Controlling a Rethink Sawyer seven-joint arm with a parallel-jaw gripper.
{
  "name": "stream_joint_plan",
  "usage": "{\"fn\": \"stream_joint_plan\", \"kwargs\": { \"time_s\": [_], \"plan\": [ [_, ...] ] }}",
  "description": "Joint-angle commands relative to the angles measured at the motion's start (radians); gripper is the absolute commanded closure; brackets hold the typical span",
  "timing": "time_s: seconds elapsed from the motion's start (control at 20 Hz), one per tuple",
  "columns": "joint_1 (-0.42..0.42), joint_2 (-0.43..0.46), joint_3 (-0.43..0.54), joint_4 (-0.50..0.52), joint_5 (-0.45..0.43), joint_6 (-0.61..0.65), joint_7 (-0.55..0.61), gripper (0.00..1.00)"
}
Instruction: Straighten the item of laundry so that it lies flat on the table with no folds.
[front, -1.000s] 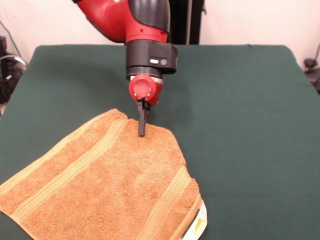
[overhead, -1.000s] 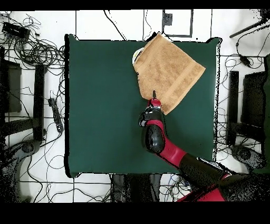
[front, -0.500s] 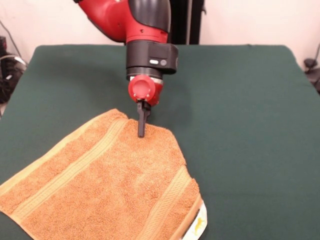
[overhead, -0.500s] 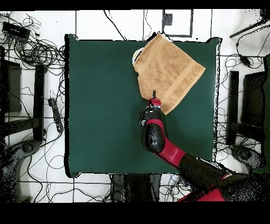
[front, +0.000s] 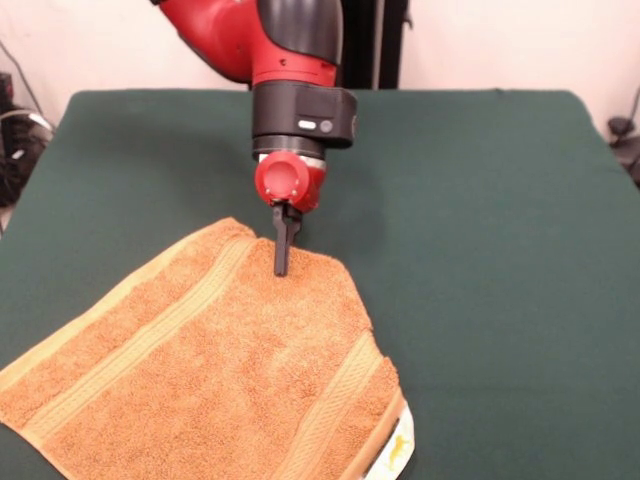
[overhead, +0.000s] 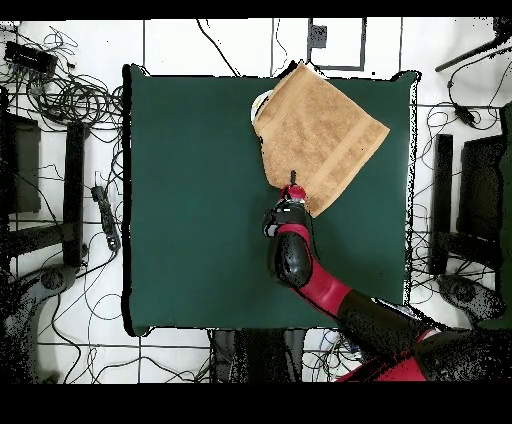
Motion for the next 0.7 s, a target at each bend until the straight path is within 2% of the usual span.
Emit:
{"fn": "stream_joint_plan", "kwargs": {
  "time_s": [0.05, 0.7],
  "plan": [
    [0.218, 0.353, 0.342, -0.416, 0.251, 0.549, 0.234, 0.0],
    [0.216, 0.347, 0.327, -0.423, 0.251, 0.583, 0.188, 0.0]
  ]
}}
